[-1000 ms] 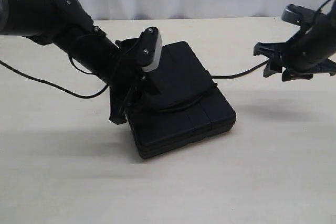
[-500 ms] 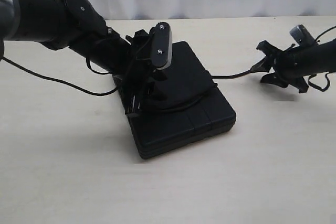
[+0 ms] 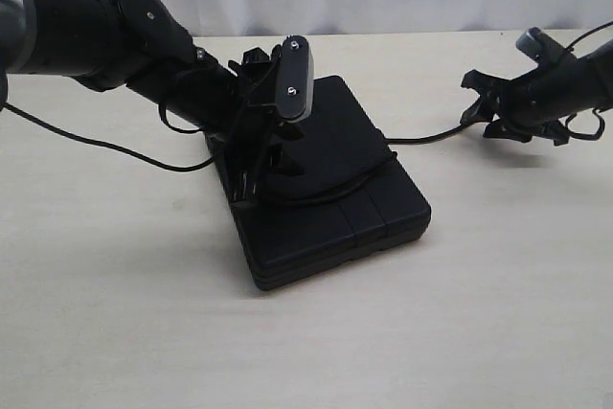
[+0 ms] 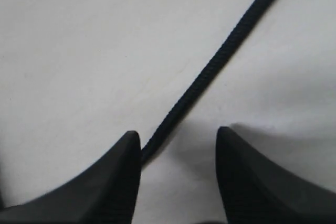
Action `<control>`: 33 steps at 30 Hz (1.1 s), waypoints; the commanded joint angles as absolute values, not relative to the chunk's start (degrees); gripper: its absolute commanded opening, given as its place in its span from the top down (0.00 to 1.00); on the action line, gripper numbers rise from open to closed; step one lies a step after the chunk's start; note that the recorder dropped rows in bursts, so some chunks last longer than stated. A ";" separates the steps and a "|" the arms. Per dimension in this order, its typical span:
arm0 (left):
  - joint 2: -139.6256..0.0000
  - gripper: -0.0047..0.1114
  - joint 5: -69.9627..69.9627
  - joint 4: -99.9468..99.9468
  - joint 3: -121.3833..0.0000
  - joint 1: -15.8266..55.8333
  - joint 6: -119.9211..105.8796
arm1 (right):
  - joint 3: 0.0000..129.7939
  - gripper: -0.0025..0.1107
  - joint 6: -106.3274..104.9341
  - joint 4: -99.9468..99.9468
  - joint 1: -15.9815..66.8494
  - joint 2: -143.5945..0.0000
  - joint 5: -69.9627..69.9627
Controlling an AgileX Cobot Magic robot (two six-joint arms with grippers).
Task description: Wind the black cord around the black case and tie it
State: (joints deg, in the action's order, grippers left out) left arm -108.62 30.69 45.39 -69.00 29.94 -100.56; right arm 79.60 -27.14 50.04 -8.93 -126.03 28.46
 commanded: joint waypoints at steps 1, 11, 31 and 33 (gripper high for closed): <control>-108.61 0.58 30.79 45.66 -69.29 30.06 -100.64 | 82.85 0.60 -17.88 39.48 -7.52 -125.94 28.76; -108.61 0.58 30.79 45.66 -69.29 30.06 -100.64 | 88.82 0.60 -9.85 29.51 -3.28 -129.30 33.25; -108.61 0.58 30.42 45.66 -69.29 30.06 -100.64 | 91.26 0.77 -1.96 17.09 -2.55 -133.47 38.30; -108.61 0.58 30.42 45.66 -69.29 30.06 -100.64 | 91.26 0.78 -5.59 19.14 -2.55 -133.86 38.95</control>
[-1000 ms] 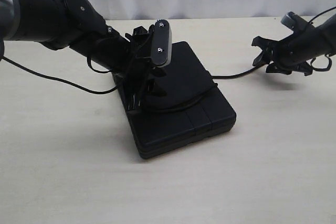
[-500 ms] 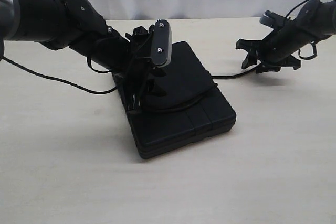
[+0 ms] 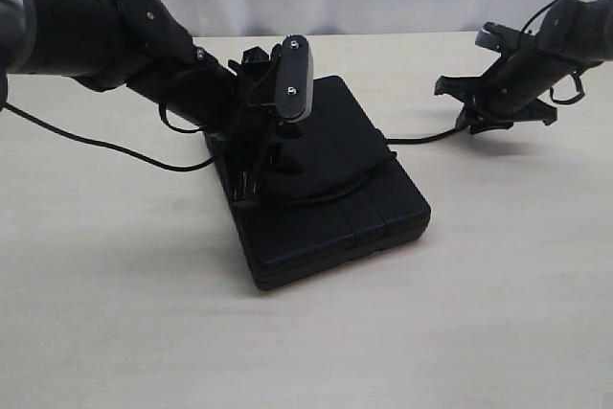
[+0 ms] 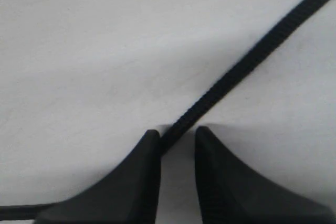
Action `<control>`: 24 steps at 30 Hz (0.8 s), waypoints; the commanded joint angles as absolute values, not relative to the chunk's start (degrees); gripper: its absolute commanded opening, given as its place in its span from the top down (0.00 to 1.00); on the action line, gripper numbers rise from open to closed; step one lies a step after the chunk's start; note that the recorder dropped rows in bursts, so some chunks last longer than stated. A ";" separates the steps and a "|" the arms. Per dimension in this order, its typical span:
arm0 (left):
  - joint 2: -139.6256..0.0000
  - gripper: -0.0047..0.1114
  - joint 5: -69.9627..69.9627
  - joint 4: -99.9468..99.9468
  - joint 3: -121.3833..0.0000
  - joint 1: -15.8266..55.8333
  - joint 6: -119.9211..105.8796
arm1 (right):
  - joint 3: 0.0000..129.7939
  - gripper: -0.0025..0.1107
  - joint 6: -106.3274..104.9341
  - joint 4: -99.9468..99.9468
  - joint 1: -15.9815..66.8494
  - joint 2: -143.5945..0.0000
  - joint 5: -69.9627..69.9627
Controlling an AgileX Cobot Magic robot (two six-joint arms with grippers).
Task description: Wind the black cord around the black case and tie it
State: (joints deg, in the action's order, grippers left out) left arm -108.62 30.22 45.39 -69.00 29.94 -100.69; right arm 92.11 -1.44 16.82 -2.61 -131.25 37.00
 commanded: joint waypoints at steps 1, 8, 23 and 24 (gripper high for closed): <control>-108.61 0.58 30.28 45.66 -69.29 30.06 -100.64 | 91.26 0.77 -5.47 19.21 -2.55 -133.47 39.08; -108.61 0.58 30.06 45.66 -69.29 30.06 -100.64 | 90.43 0.70 -6.90 25.35 -2.55 -132.26 37.65; -108.61 0.58 30.06 45.66 -69.29 30.06 -100.39 | 90.30 0.90 -12.96 25.07 -2.46 -136.42 39.16; -108.61 0.58 30.06 45.66 -69.29 30.06 -100.39 | 90.30 0.94 -14.63 25.70 -2.34 -136.42 39.24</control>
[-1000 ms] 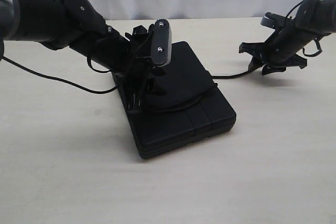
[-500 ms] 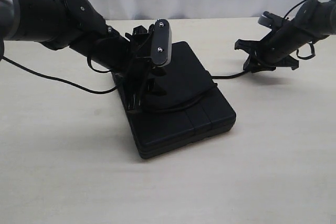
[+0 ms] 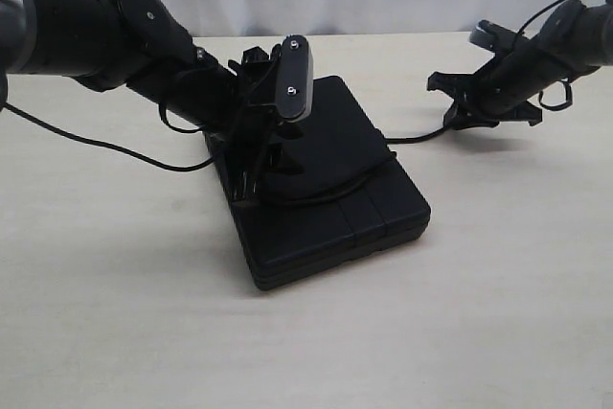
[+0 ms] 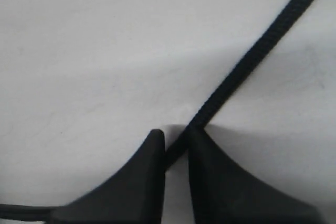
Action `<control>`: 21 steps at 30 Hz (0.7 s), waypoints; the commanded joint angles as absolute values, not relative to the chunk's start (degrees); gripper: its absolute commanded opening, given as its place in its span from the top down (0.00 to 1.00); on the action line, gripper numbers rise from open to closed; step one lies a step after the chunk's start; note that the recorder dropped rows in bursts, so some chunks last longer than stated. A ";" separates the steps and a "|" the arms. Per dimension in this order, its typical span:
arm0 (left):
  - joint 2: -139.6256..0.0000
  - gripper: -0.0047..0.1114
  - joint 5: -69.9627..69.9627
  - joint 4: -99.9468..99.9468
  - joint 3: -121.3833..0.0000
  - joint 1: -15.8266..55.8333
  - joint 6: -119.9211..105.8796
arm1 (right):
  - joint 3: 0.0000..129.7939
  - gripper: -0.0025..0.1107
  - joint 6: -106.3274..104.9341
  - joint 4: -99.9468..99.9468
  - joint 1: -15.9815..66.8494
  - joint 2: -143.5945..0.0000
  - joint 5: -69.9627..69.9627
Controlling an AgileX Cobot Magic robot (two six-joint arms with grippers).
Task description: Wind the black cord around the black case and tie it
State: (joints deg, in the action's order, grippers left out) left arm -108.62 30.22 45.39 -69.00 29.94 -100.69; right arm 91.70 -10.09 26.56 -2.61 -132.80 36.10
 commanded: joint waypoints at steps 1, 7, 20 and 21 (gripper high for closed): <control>-108.61 0.58 30.06 45.66 -69.29 30.06 -100.39 | 90.30 0.94 -16.40 25.98 -2.10 -136.42 39.24; -108.61 0.58 30.06 46.00 -69.29 30.06 -100.41 | 90.30 0.94 -22.04 26.06 1.60 -136.42 39.49; -106.86 0.58 31.39 46.12 -69.41 30.06 -100.41 | 86.94 0.94 -16.23 17.26 4.81 -130.11 32.79; -106.35 0.58 31.85 46.12 -69.41 30.06 -100.41 | 85.28 0.94 -15.53 17.26 4.81 -129.01 30.43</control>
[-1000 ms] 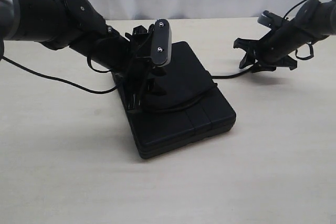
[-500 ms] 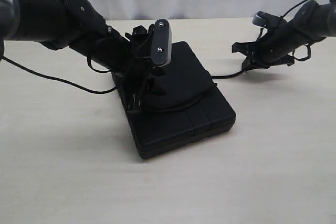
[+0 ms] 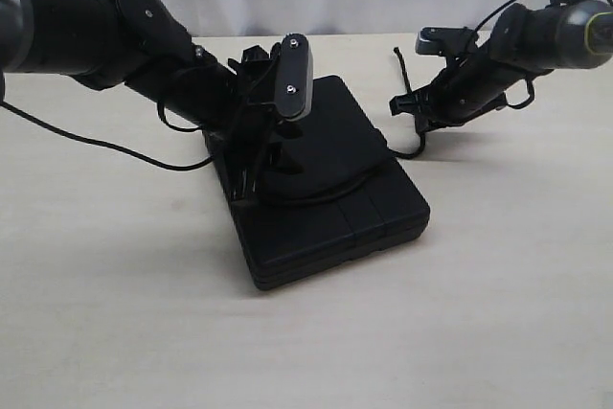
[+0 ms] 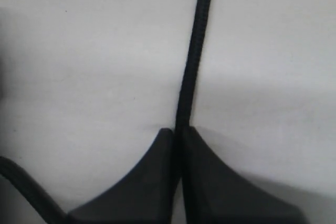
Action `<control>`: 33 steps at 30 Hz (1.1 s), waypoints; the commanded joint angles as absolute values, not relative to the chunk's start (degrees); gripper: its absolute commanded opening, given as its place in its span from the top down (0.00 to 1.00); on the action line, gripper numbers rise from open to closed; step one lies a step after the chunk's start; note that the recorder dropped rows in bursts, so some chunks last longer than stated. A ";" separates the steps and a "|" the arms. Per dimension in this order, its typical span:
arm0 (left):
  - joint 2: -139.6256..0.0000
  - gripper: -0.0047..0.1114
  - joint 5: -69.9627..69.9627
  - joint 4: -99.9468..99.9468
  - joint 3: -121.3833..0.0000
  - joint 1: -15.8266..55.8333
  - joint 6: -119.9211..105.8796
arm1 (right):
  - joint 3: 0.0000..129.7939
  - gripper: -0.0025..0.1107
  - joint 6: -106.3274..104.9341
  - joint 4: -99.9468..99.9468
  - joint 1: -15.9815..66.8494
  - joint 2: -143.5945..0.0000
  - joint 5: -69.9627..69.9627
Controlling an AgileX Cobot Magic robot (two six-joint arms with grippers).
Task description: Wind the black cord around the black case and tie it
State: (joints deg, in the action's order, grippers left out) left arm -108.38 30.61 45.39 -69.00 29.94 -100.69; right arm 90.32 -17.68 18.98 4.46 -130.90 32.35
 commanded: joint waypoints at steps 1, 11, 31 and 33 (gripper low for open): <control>-105.93 0.58 32.71 46.12 -69.41 30.06 -100.41 | 83.54 0.94 -15.38 17.54 4.81 -127.86 28.08; -108.30 0.58 44.37 47.24 -69.41 30.06 -100.82 | 71.04 0.94 -26.25 30.81 4.81 -118.16 16.47; -112.52 0.58 25.47 46.92 -69.41 36.30 -101.99 | 66.15 0.94 -38.51 40.25 4.81 -117.96 10.81; -112.52 0.58 25.33 46.92 -69.41 36.30 -101.99 | 66.15 0.94 -38.51 40.25 4.81 -117.96 11.16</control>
State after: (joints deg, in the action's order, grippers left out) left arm -112.59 25.96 46.69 -69.00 36.07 -102.14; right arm 66.00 -38.10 40.22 4.80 -118.24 10.59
